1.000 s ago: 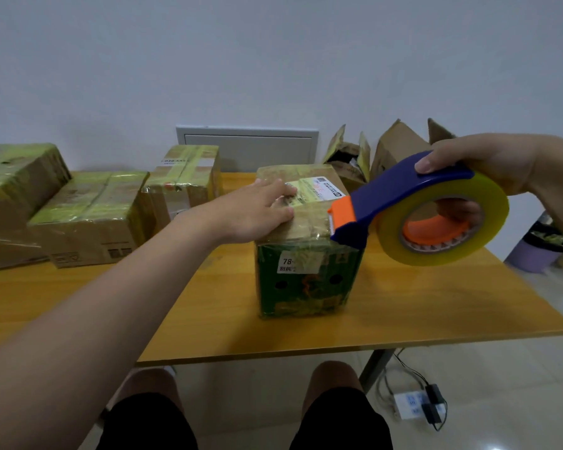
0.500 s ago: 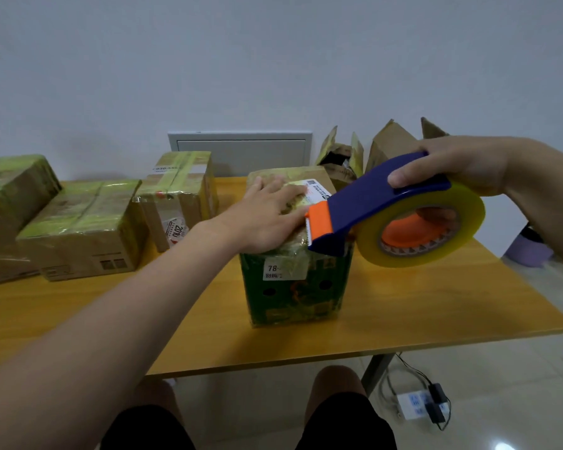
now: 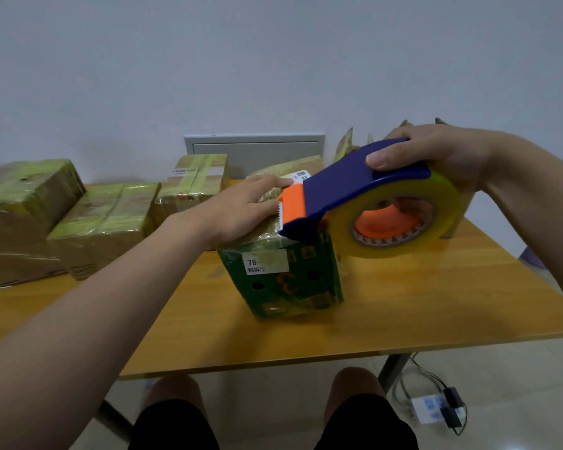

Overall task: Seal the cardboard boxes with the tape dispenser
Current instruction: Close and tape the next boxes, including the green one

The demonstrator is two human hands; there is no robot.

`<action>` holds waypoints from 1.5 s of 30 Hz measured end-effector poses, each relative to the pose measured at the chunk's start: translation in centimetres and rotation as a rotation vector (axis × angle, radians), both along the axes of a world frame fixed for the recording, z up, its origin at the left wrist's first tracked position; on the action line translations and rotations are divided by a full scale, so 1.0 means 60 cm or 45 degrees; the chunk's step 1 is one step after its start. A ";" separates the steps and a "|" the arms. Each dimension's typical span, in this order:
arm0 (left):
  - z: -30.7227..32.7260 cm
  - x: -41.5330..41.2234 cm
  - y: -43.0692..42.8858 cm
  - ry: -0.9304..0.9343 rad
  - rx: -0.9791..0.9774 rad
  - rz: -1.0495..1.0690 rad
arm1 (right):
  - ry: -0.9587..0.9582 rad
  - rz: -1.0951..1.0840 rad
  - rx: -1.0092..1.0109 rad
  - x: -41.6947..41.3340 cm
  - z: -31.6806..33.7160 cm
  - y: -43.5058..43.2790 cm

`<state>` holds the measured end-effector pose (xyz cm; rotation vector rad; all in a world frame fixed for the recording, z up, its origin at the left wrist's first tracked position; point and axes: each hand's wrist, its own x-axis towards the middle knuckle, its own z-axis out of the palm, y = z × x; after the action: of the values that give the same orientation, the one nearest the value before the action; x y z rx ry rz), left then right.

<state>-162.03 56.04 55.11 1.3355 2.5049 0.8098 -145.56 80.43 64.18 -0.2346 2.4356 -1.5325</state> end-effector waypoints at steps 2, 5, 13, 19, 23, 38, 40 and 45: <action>-0.002 -0.001 0.004 0.008 0.018 0.019 | -0.010 0.017 0.026 -0.001 0.005 -0.002; -0.003 0.003 0.019 0.045 -0.005 0.000 | -0.064 -0.001 0.033 0.009 0.000 0.010; -0.008 0.021 0.066 0.229 0.077 0.042 | -0.136 -0.087 -0.121 0.037 -0.053 0.054; 0.002 0.013 0.060 0.202 0.112 0.131 | -0.105 -0.071 -0.195 0.032 -0.069 0.056; 0.012 0.000 0.032 0.146 0.112 0.215 | -0.063 0.004 -0.205 0.007 -0.075 0.033; -0.018 0.013 0.011 0.265 0.010 0.467 | -0.126 0.067 -0.102 -0.032 -0.114 0.025; -0.017 0.015 0.012 0.293 0.008 0.460 | -0.182 0.098 -0.123 -0.030 -0.119 0.030; -0.022 0.011 0.007 0.323 -0.001 0.470 | -0.262 0.152 -0.178 -0.017 -0.116 0.057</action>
<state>-161.36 56.47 53.76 1.0441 3.0080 0.7418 -146.58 83.87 57.22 -0.2310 2.1224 -1.5910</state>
